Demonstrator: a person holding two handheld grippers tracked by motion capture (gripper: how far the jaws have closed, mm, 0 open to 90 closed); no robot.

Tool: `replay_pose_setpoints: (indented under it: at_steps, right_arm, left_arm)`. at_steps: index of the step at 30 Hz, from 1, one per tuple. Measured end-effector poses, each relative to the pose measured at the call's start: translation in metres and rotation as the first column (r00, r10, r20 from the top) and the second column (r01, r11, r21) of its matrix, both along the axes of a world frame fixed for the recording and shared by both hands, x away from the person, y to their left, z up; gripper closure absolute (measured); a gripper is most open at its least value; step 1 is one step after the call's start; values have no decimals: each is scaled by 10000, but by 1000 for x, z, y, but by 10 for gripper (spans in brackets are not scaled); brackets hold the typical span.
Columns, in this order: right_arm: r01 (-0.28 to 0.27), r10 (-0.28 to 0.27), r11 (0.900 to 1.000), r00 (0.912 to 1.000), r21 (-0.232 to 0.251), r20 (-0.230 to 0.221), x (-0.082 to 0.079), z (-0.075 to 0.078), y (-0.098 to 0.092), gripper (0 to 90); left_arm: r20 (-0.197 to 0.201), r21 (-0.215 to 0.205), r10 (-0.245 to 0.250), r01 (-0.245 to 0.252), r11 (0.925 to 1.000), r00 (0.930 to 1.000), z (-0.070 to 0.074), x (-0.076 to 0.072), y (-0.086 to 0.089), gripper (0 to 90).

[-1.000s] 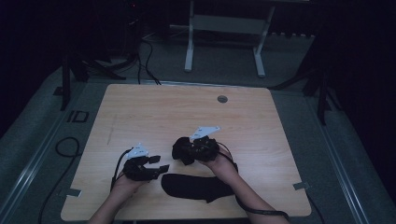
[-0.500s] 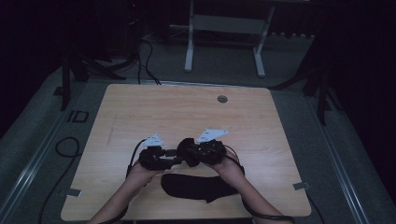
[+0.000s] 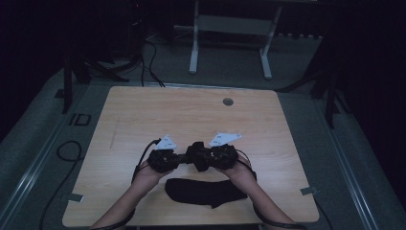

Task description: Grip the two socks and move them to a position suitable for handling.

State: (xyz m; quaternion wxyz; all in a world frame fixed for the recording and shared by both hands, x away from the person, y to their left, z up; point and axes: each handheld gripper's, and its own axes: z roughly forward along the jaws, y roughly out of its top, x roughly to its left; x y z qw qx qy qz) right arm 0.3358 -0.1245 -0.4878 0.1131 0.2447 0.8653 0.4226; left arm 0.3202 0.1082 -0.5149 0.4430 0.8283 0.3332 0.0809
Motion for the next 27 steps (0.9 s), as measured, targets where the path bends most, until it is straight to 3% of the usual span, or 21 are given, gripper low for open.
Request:
replay_pose_setpoints:
  at_steps: [2, 3, 5, 7, 9, 11, 13, 15, 16, 20, 22, 27]
  right_arm:
    - [57, -57, 10000, 9999, 34, 104, -1, 1, -3, 757]
    - [189, -190, 9998, 9995, 46, 245, -1, 2, -5, 770]
    - [527, -529, 9986, 9973, 67, 505, 0, 5, -13, 773]
    - [826, -841, 9957, 9958, 423, 353, 4, 10, -25, 780]
    - [930, -947, 9939, 9952, 600, 265, 6, 14, -35, 782]
    - [1024, -1048, 9932, 9936, 551, 431, 5, 17, -41, 795]
    - [1466, -1470, 9891, 9853, 105, 872, 5, 19, -46, 804]
    - [1696, -1691, 9855, 9809, 26, 965, 6, 19, -51, 804]
    - [1940, -1951, 9807, 9786, 228, 651, 9, 19, -63, 805]
    - [2255, -2261, 9740, 9738, 228, 245, 10, 15, -81, 805]
    - [2214, -2214, 9752, 9752, 26, -20, 10, 8, -84, 805]
    - [2165, -2202, 9741, 9739, -656, -555, 10, -20, -83, 804]
  left_arm:
    - [71, 107, 83, -83, 9999, 9999, 3, -1, 1, 862]
    - [218, 488, 219, -229, 9985, 9995, 4, -1, 2, 865]
    - [138, 270, 365, -369, 9990, 9992, 6, 0, 10, 865]
    - [216, 475, 588, -598, 9971, 9980, 8, -1, 17, 865]
    - [224, 363, 663, -671, 9971, 9975, 11, -2, 23, 865]
    - [417, 720, 710, -739, 9947, 9966, 14, -4, 25, 865]
    - [542, 1135, 973, -1029, 9882, 9938, 14, -4, 29, 865]
    - [357, 1051, 1102, -1134, 9880, 9933, 13, -3, 36, 866]
    - [332, 1102, 1242, -1271, 9857, 9917, 12, -3, 39, 865]
    - [14, 1099, 1202, -1196, 9867, 9928, 9, -4, 47, 864]
    - [198, 1470, 1201, -1217, 9816, 9926, 8, -5, 45, 864]
    - [-107, 1867, 989, -952, 9778, 9950, -6, 0, 36, 863]
